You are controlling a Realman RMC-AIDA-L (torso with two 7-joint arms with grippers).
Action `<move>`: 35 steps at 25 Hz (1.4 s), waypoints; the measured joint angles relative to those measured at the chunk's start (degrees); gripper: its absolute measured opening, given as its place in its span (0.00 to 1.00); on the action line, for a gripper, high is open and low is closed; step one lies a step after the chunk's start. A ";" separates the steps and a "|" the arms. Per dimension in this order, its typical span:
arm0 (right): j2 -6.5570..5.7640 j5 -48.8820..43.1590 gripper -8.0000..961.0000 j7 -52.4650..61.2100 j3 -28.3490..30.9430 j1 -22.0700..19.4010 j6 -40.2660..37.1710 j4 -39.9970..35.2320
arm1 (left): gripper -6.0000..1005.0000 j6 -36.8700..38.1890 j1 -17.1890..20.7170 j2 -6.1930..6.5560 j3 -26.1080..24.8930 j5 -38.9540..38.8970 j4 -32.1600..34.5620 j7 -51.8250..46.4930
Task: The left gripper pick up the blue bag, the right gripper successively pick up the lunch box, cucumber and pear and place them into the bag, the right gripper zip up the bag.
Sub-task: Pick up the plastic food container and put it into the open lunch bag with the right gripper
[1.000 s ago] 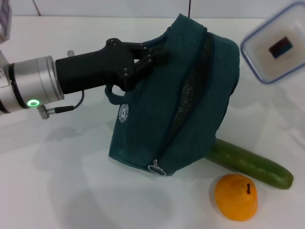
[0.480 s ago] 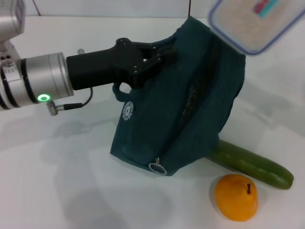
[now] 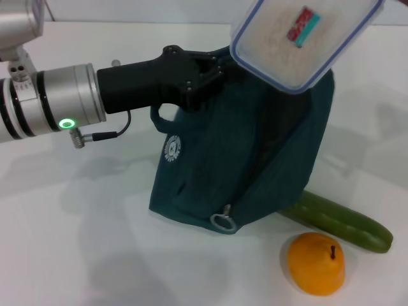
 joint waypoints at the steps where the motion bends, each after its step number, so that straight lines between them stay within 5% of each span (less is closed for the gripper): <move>1: -0.01 0.02 0.11 -0.08 -0.17 -0.53 0.07 0.04 | 0.05 -0.42 0.00 0.00 -0.02 -0.02 -0.10 0.02; 9: -0.83 -0.86 0.11 -1.23 -3.22 -4.70 4.05 -0.05 | 0.05 -2.30 -0.11 0.06 -0.36 -0.32 -1.87 0.67; 24: -0.47 -3.15 0.11 -3.67 -2.07 -9.40 3.85 -0.56 | 0.05 -2.99 -0.26 -0.05 -0.25 -0.60 -2.02 0.83; 35: -2.19 -2.27 0.11 -3.67 -0.81 -11.42 1.32 -1.28 | 0.05 -3.19 -0.10 -0.05 -0.13 -0.67 -2.04 0.42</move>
